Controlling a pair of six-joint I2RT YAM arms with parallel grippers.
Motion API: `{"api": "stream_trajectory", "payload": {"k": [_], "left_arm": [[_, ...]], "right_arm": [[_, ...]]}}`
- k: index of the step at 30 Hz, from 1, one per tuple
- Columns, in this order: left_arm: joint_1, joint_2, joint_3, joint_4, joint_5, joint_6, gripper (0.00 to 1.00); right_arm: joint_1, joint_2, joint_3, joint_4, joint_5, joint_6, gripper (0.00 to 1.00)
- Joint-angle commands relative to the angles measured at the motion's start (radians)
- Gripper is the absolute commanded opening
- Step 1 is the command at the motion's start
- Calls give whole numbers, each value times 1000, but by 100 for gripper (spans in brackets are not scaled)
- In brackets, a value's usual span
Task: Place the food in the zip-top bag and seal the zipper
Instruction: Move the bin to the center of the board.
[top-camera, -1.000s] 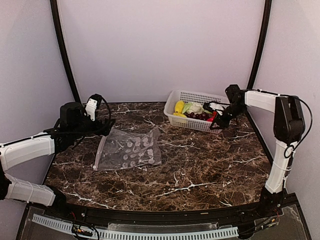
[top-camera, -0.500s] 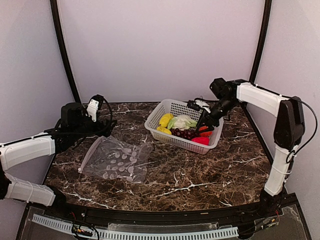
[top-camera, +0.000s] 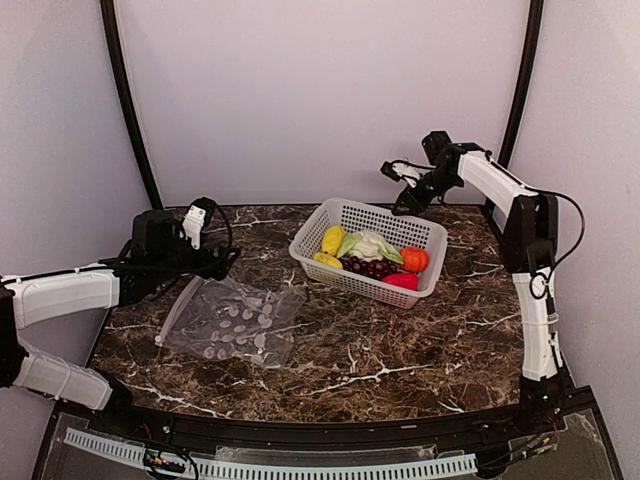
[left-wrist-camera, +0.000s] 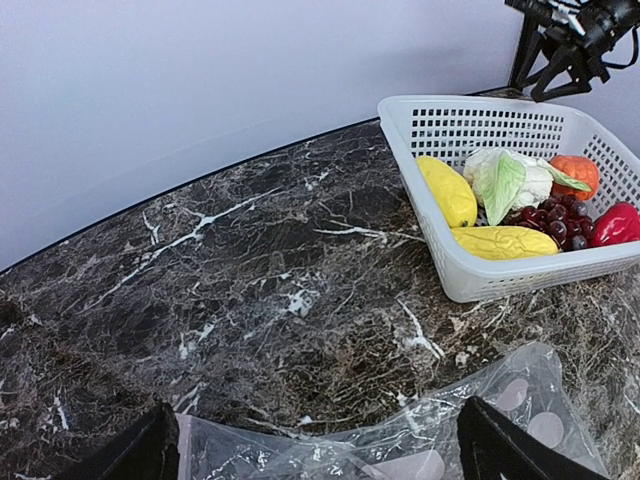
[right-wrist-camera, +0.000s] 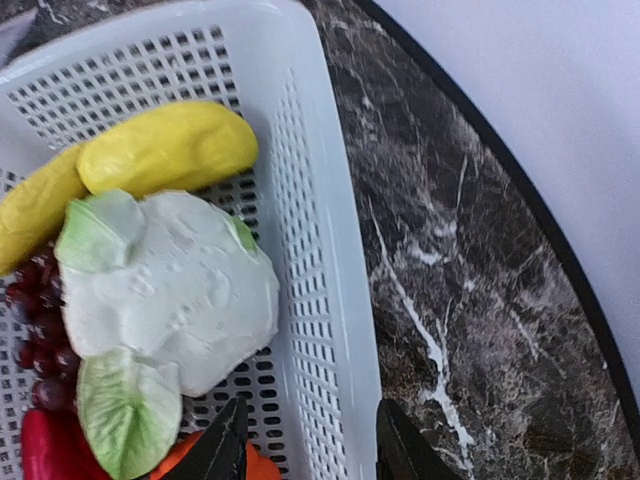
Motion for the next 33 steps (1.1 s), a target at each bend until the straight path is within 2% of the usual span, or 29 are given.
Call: {"api": "stream_trajectory", "payload": {"k": [1,6,8,11,12,14,19,22,26,33], "left_arm": [[-3,-37,1,-20,5,-2,96],[-5,-66,15,-34,18,-1,96],[-5,-72,21,-40,6,-5,96],[-5,-78,22,-42,-22,-21,95],[-5,-80,23,-43,-29,-25,95],[-6,-87,25,-45,-30,-34,95],[-9,-73,64,-76,-17,-95,84],[-17,-49,123,-155,-95,-163,81],[-20,-37,169,-250,-169,-285,81],[-25,-55,128,-253,-218,-389,85]], "right_arm": [[-13,69,32,34,90,-25,42],[-17,100,24,56,72,-27,35],[-18,100,0,53,67,-28,27],[-24,77,-61,61,52,-10,9],[-27,67,-84,63,47,5,7],[-37,34,-140,78,43,35,6],[-73,-115,-353,123,43,108,0],[-84,-235,-546,189,89,163,0],[-100,-378,-798,293,177,302,0],[-117,-518,-1064,334,119,457,1]]}}
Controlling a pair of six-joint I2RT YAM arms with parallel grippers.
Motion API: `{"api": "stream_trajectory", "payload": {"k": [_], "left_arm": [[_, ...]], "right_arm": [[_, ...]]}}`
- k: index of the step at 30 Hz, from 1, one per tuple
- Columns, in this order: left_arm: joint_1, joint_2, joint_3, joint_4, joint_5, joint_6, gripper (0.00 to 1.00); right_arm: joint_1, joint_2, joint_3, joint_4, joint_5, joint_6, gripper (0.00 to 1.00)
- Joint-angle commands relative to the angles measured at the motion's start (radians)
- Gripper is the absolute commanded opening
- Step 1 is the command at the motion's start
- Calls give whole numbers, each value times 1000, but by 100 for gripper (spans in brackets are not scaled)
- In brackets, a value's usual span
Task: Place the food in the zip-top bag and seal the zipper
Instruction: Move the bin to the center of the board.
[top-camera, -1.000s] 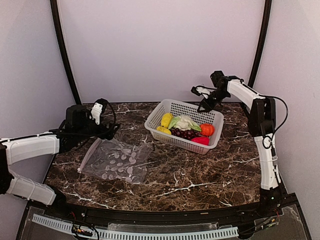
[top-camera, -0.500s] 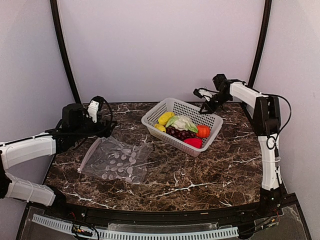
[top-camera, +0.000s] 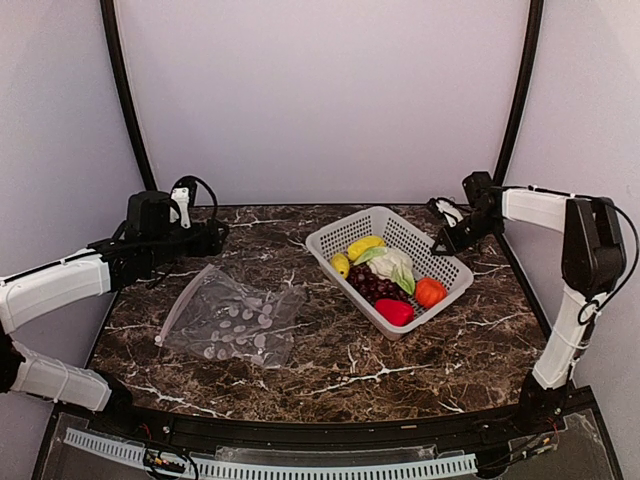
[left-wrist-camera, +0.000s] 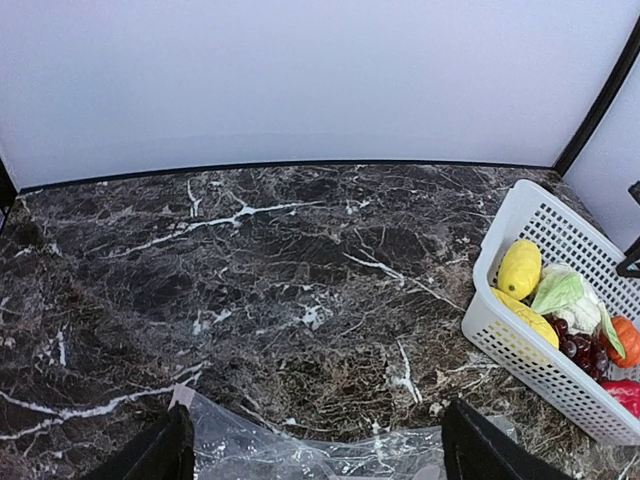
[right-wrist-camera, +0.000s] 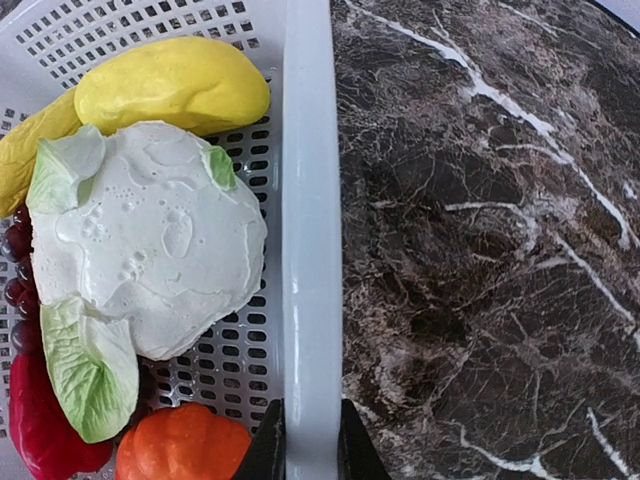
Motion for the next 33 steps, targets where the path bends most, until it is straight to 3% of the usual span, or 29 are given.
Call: {"api": "stream_trajectory", "payload": {"k": [1,8,13,19,23,25,28,33], "left_arm": [[-6,-16,-20,-61,-68,-99,85],[-6,-42,1,-176,-207,-142,84],[-6,-44,-2,-217,-238,-178,86],[10,-6,28,-322,-278,-189,96],[139,33,88,-428,-101,-174,98],[223,59,113,-475,13,-166,97],[299,118,152,-555,79,-133,96],[338,209,151,-585,134,-1,96]], "right_arm": [[-6,-58,-152,-8,29,131,1],[-13,-226,-287,39,186,290,0],[-18,-278,-345,43,115,299,0],[-21,-236,-222,-51,-42,218,31],[-24,-229,-101,-181,-118,95,41],[-30,-246,-83,-203,-139,59,53],[-35,-279,-79,-206,-218,-2,81],[-35,-300,-49,-213,-335,-49,87]]}}
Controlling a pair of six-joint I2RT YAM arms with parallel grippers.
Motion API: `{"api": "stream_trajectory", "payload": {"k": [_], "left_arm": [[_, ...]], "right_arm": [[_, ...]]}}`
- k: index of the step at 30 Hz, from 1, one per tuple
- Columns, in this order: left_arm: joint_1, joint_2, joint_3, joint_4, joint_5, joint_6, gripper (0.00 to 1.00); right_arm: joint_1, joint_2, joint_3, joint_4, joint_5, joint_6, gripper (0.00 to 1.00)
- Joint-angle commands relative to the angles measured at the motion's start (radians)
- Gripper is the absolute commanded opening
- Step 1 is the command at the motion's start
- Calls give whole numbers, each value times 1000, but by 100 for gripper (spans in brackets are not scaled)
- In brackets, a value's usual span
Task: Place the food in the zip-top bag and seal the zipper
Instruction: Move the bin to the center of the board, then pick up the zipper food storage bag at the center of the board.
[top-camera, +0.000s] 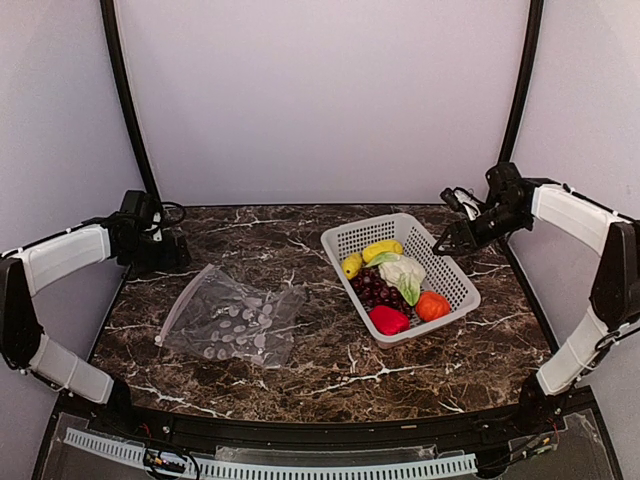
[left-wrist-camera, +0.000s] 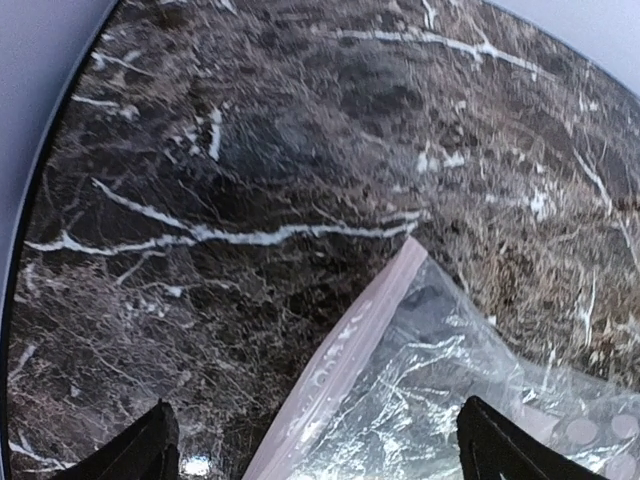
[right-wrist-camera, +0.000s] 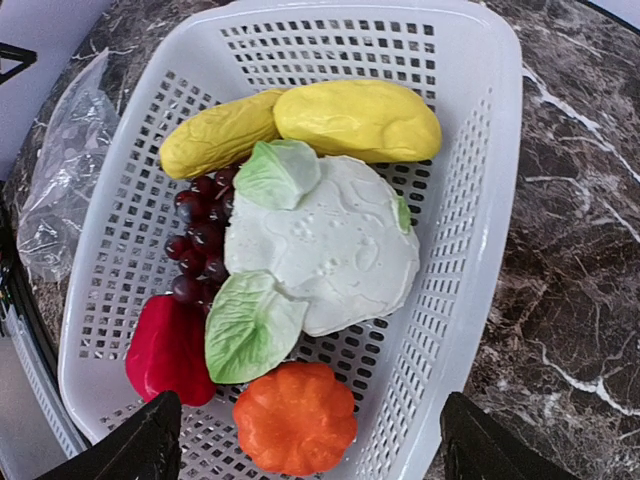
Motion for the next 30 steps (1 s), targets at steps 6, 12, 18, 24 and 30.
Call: {"api": "stream_trajectory", "payload": {"k": [6,12,18,24,30], "left_arm": [[58,144,-20,-73,113,204,91],[58,202,-14,-46,256,270,77],[57,252,-3,-63,350,267,59],[53,259,6,-89,347,265,32],[40,161,33,-112,332,266,3]], "right_arm": [[-6,-44,41,-36,-263,-95,88],[-7,-35,22,-42,-317,-116,99],[-6,-31,29,-48,-335,-138,99],[-4,-39,42,-44,-340,-148,99],[19,-44,59,-37,-354,-157,99]]}}
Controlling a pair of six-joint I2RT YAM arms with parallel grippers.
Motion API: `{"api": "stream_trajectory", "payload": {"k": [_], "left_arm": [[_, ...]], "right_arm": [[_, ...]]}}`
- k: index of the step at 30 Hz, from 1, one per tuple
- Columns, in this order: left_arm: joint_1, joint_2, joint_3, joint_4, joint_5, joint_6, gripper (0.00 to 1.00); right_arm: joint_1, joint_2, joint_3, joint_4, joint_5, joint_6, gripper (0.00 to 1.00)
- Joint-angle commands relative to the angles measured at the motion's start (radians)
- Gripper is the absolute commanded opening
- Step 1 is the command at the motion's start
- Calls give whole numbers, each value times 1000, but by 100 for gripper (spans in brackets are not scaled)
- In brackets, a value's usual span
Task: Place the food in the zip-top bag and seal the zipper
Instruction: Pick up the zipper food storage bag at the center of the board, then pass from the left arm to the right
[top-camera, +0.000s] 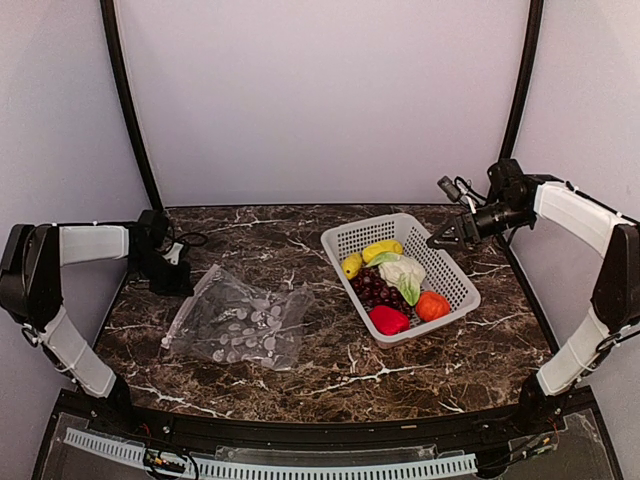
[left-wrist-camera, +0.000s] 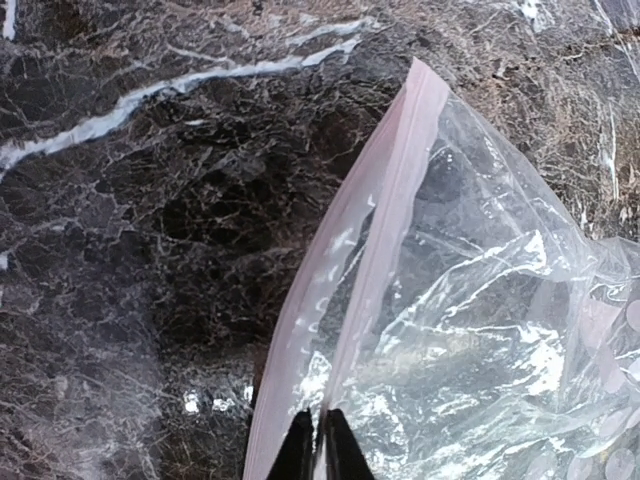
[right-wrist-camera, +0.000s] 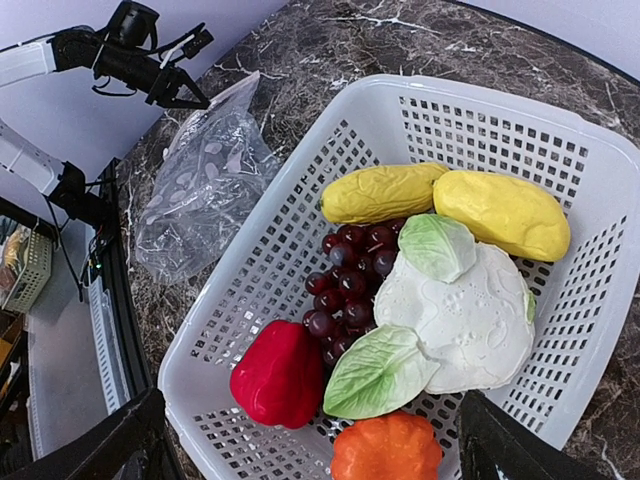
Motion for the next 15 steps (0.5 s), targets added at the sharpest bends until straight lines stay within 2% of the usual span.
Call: {"api": "stream_trajectory", "payload": {"k": [1,5,8,11,15], "left_arm": [[-15,-137,39,-44,-8,4,2],[-33,-260,118,-104,-93,6,1],[-85,-347,220,-159,-244,69,1],[-192,-370,313,-209,-368,140,1],[-355,-328,437,-295,-402,183,1]], "right_arm": [[20,-25,39,7,-16,-16,99],[29,-21,58,43,4,5,99],[29,-13,79,98,45,63,99],[29,2,106,157,85,130,99],[31,36,147,176,49,160,99]]}}
